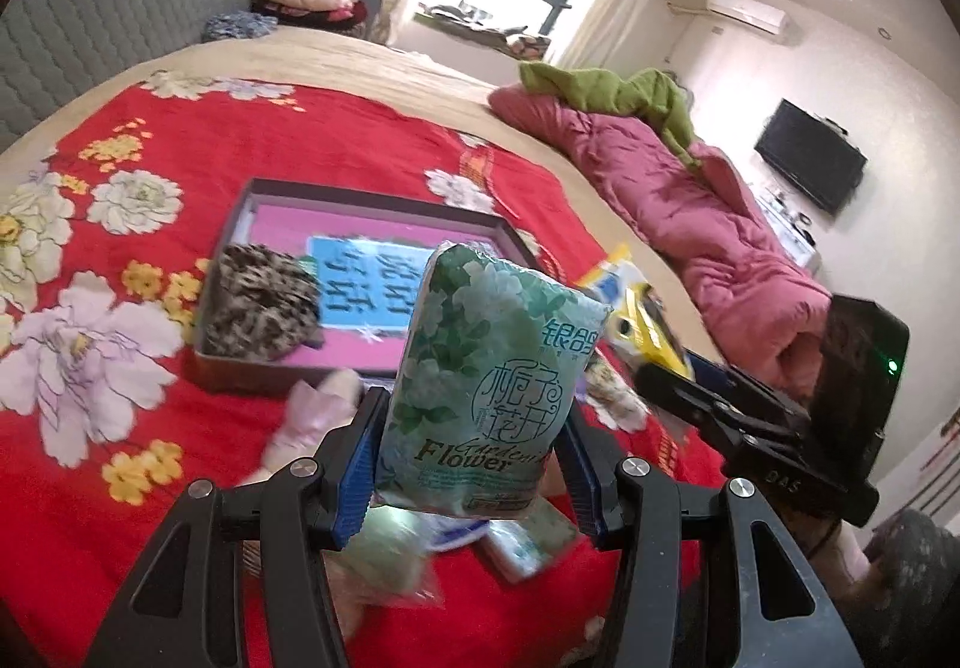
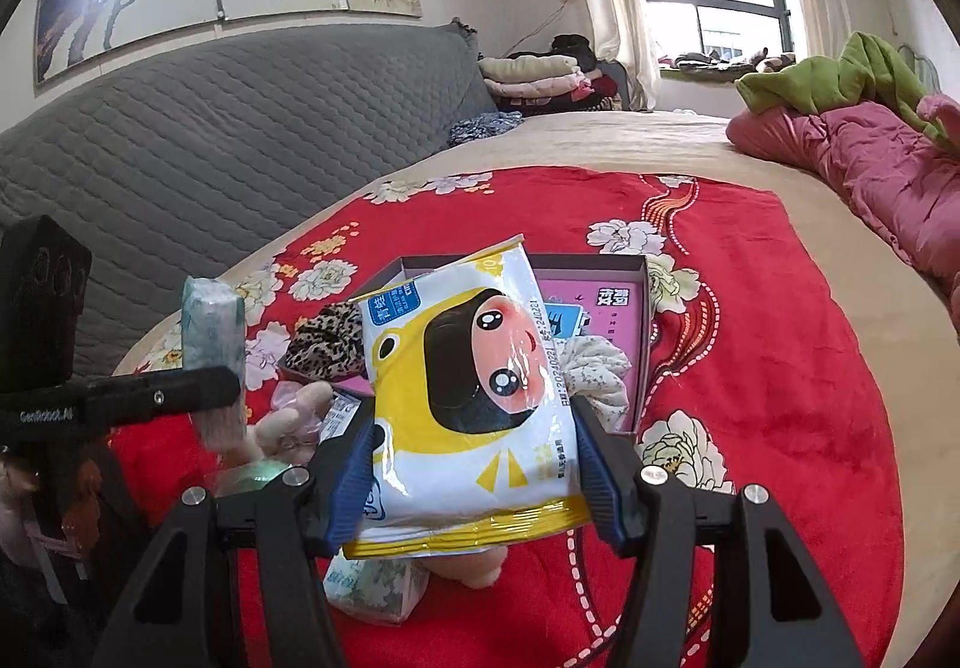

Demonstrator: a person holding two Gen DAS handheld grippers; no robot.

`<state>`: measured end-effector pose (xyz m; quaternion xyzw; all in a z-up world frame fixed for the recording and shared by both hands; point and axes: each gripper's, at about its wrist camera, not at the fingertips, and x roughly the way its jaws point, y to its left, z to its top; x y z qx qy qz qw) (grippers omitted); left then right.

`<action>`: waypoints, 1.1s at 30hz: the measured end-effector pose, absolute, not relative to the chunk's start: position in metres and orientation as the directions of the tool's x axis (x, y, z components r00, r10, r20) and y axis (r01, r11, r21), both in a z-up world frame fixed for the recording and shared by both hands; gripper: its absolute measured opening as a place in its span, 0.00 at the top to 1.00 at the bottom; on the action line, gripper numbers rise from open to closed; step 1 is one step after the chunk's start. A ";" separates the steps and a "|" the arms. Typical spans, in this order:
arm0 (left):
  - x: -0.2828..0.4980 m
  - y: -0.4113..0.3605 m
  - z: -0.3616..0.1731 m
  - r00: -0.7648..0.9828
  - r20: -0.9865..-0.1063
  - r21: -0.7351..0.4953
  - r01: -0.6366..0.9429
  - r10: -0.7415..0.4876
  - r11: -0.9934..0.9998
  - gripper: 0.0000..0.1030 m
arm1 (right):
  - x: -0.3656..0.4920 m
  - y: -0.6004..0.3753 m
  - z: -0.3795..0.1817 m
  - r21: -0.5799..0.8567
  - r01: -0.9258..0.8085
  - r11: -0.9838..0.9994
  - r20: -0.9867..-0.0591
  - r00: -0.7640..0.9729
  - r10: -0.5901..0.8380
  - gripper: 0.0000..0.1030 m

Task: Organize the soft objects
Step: 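Lift both packs and carry them over the pink box with both tools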

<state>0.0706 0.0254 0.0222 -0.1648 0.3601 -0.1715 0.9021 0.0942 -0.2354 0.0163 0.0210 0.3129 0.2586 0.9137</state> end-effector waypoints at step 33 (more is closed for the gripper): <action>0.132 0.065 0.013 0.728 -0.628 -0.324 0.079 -0.277 0.943 0.46 | 0.120 -0.241 0.022 0.206 -0.413 0.887 -0.518 0.723 0.457 0.41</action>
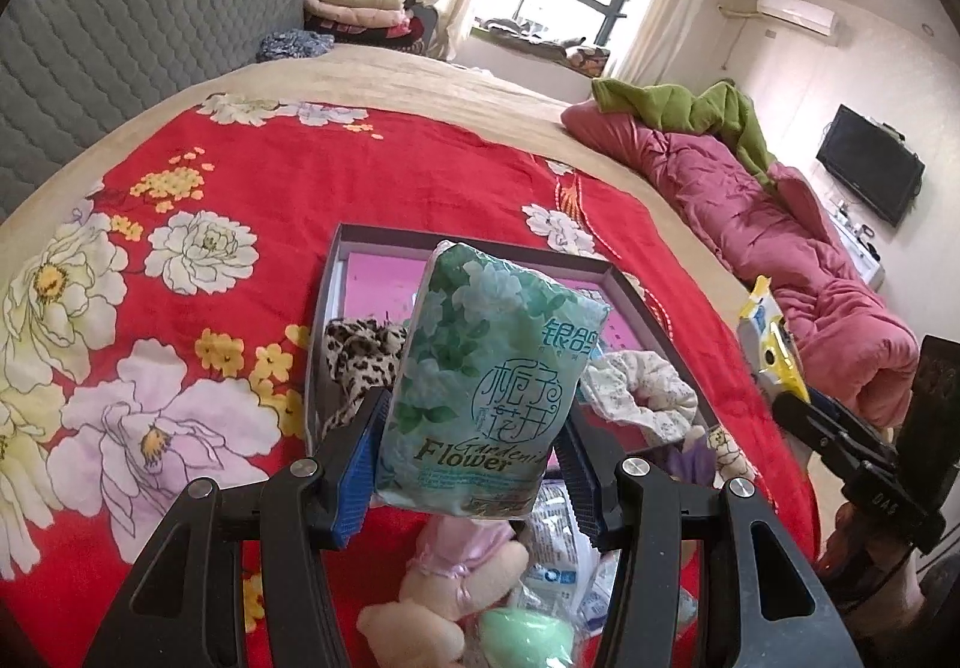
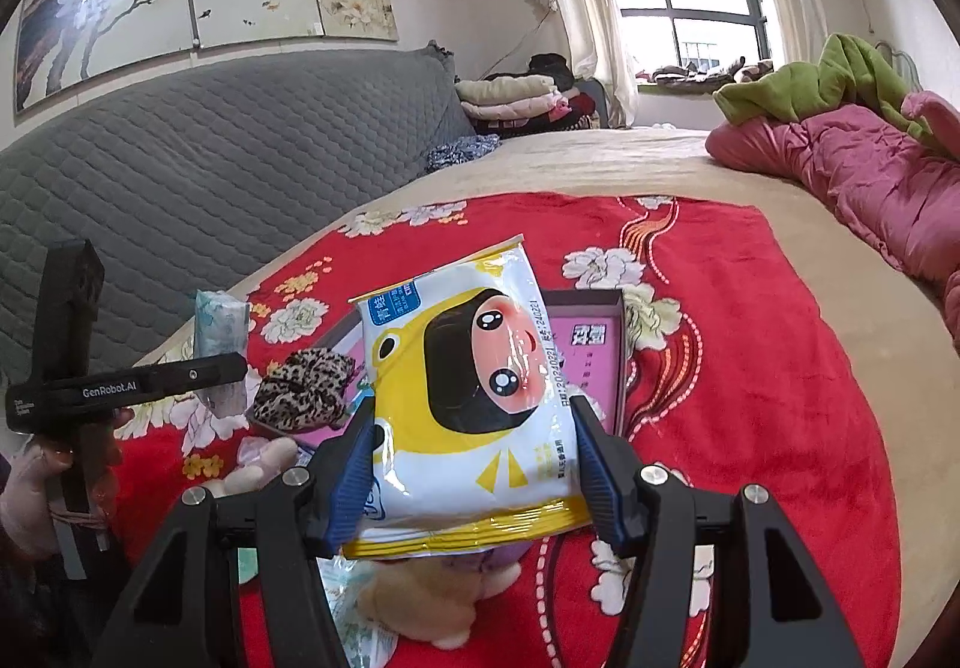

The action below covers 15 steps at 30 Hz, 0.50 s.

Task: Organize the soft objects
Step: 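Lift both packs and carry them over the pink box with both tools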

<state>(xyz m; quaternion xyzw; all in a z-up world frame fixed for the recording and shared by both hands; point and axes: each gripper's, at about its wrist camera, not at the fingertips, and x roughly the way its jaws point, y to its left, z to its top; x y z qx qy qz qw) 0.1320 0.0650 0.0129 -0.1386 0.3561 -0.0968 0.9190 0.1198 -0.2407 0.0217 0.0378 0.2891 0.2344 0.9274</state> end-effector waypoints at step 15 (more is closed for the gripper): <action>0.165 0.089 0.011 0.745 -0.628 -0.325 0.008 -0.222 0.946 0.46 | 0.138 -0.247 0.022 0.203 -0.384 0.901 -0.512 0.743 0.432 0.41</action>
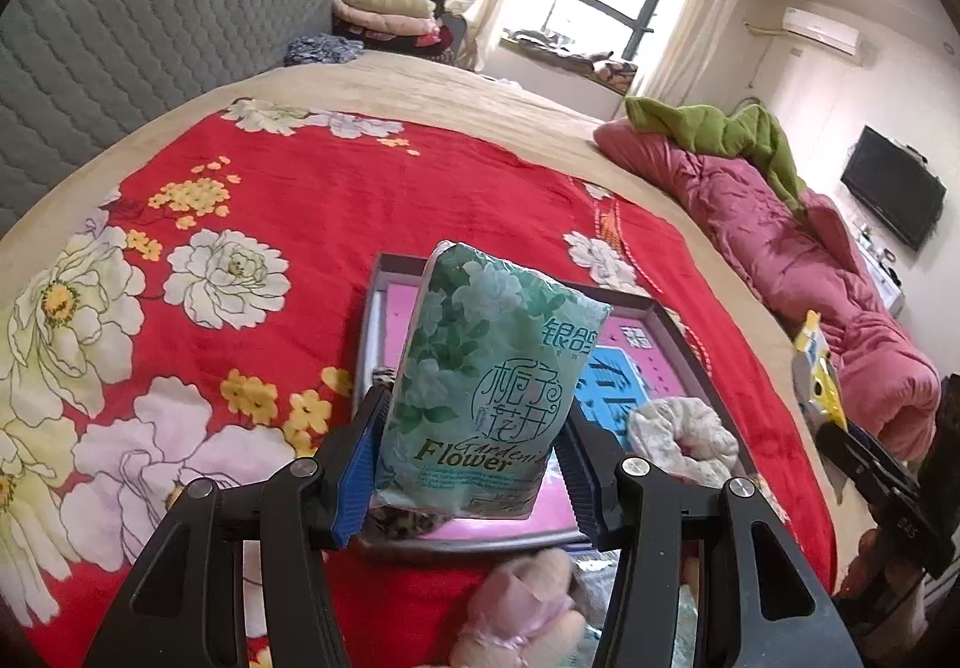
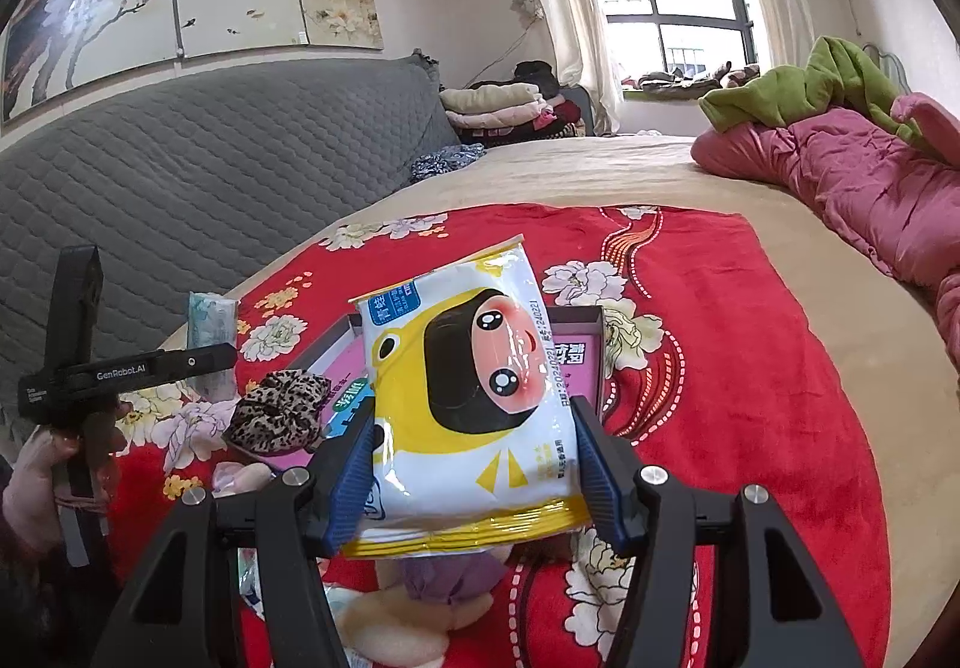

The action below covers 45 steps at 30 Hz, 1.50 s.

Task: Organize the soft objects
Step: 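Lift both packs and carry them over the pink box with both tools, then lower both packs into the box and open the right tool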

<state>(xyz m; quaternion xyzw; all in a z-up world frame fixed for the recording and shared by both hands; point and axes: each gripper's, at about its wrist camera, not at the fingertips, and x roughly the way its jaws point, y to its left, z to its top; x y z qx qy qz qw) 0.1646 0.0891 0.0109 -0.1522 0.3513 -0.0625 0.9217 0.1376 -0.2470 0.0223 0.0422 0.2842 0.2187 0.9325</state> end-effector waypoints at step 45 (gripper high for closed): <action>0.205 0.065 -0.053 0.551 -0.792 -0.303 0.017 -0.262 0.953 0.46 | 0.188 -0.218 -0.014 0.148 -0.387 0.910 -0.644 0.661 0.386 0.41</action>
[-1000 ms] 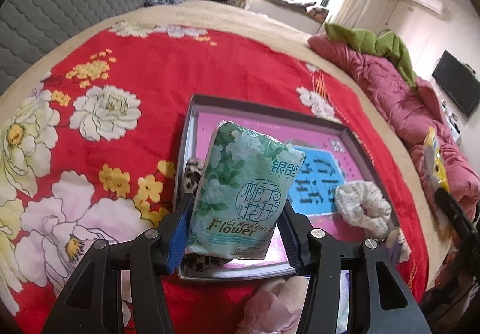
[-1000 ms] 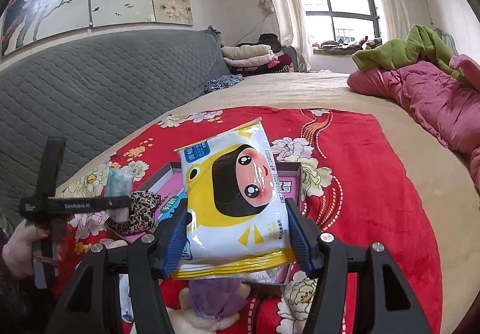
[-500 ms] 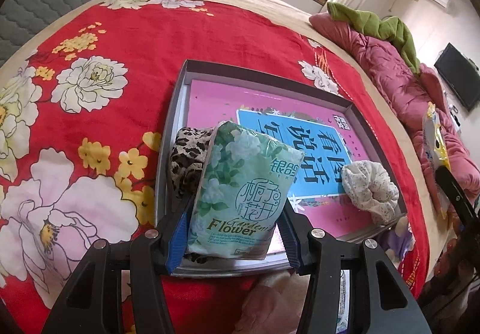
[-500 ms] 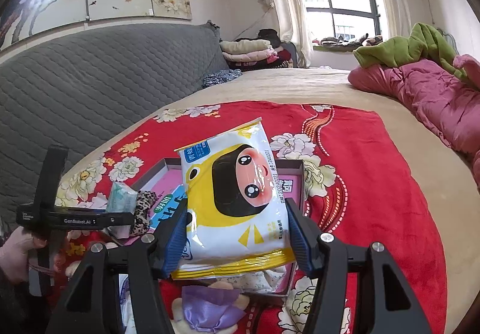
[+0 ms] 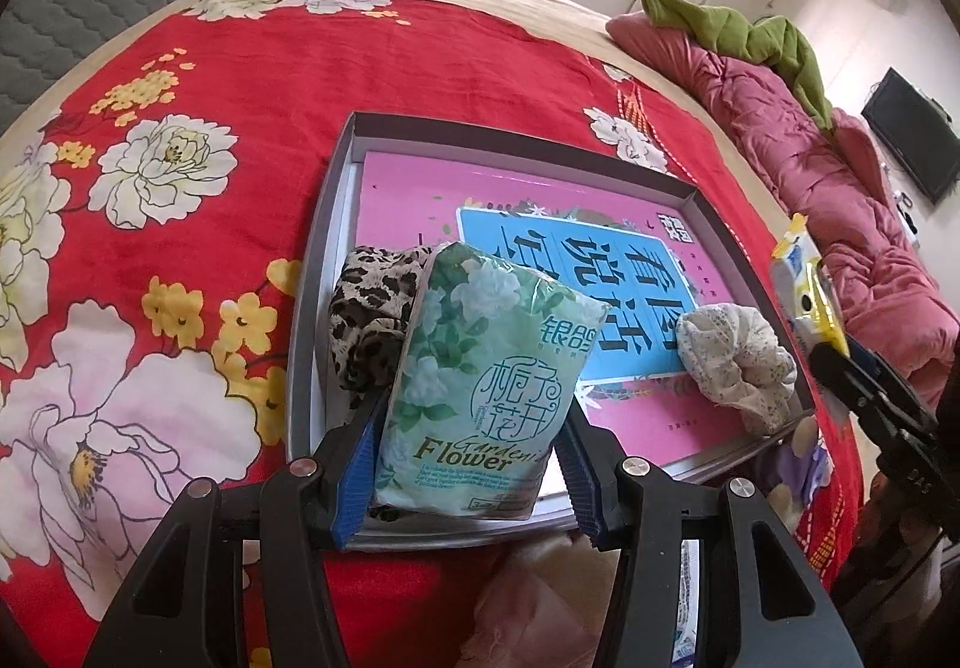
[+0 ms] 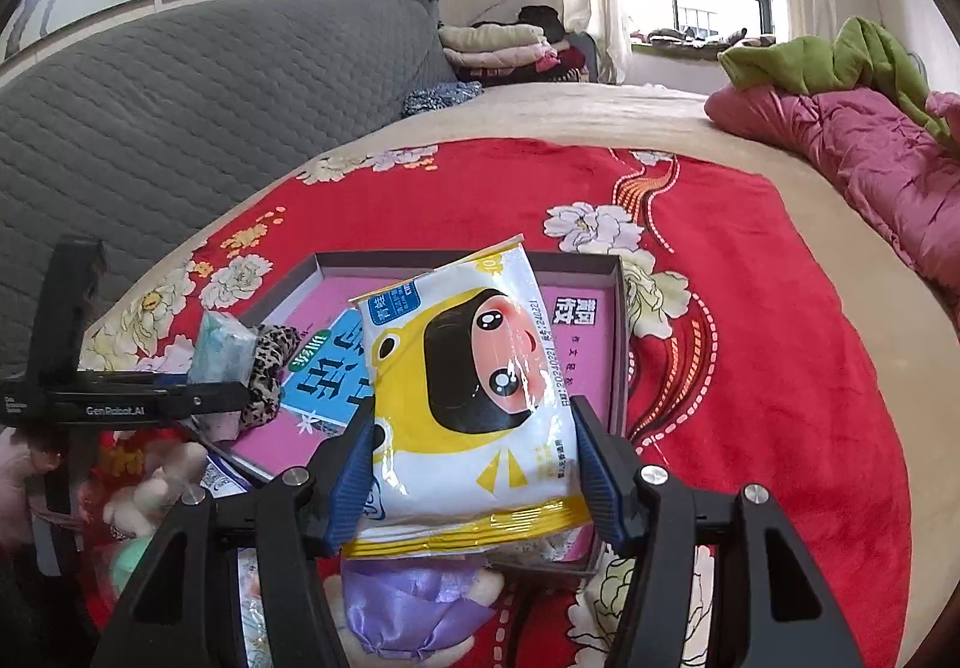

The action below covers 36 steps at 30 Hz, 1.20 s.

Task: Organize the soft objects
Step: 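Lower both packs into the box and open the right tool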

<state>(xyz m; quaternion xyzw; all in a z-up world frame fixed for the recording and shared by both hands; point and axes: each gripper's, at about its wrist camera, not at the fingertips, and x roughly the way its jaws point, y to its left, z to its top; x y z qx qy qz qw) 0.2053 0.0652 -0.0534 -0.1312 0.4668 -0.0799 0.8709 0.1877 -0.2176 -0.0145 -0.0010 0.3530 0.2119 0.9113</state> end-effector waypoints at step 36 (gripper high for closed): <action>0.213 0.069 -0.053 0.567 -0.789 -0.283 0.008 -0.237 0.959 0.46 | 0.200 -0.207 -0.042 0.089 -0.334 0.938 -0.731 0.618 0.290 0.34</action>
